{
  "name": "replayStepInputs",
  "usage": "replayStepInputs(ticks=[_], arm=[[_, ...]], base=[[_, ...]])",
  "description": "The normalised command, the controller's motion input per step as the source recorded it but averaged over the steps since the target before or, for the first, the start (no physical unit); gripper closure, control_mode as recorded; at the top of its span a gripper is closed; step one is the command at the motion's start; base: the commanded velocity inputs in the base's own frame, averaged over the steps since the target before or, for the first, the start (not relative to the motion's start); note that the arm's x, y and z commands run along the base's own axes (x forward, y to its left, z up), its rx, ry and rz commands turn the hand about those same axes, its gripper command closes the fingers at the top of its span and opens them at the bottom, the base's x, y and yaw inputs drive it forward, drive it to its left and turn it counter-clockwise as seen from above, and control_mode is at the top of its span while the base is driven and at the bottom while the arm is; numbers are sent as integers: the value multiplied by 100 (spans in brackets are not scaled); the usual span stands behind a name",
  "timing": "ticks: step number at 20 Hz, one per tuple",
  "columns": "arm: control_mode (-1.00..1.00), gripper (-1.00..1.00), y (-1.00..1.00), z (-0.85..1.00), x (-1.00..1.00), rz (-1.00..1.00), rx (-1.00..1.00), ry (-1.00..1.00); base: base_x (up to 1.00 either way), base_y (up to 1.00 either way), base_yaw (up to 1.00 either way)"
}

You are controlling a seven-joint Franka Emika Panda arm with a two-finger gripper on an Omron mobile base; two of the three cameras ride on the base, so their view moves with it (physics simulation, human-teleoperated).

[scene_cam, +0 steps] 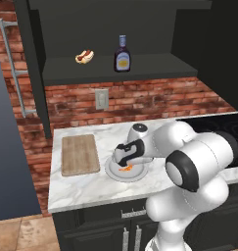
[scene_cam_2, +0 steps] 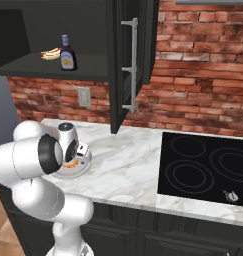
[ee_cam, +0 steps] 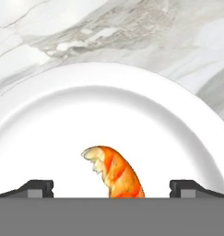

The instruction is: Pick the shrimp from the plate and place it on the cutting board. Then pick the condiment bottle from the cabinet and place it next to the cutting board.

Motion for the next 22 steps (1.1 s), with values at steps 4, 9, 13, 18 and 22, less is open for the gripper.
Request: replayStepInputs(ticks=[4,9,13,18,22], arm=[[-100,-100,0,-13,13,0,0,0],[-100,-100,0,-14,12,0,0,0],[-100,-100,0,-12,12,0,0,0],[-100,-100,3,-11,10,0,0,0],[-100,100,6,-13,6,0,0,0]], base=[[0,0,0],[0,0,0],[0,0,0],[0,0,0],[0,0,0]])
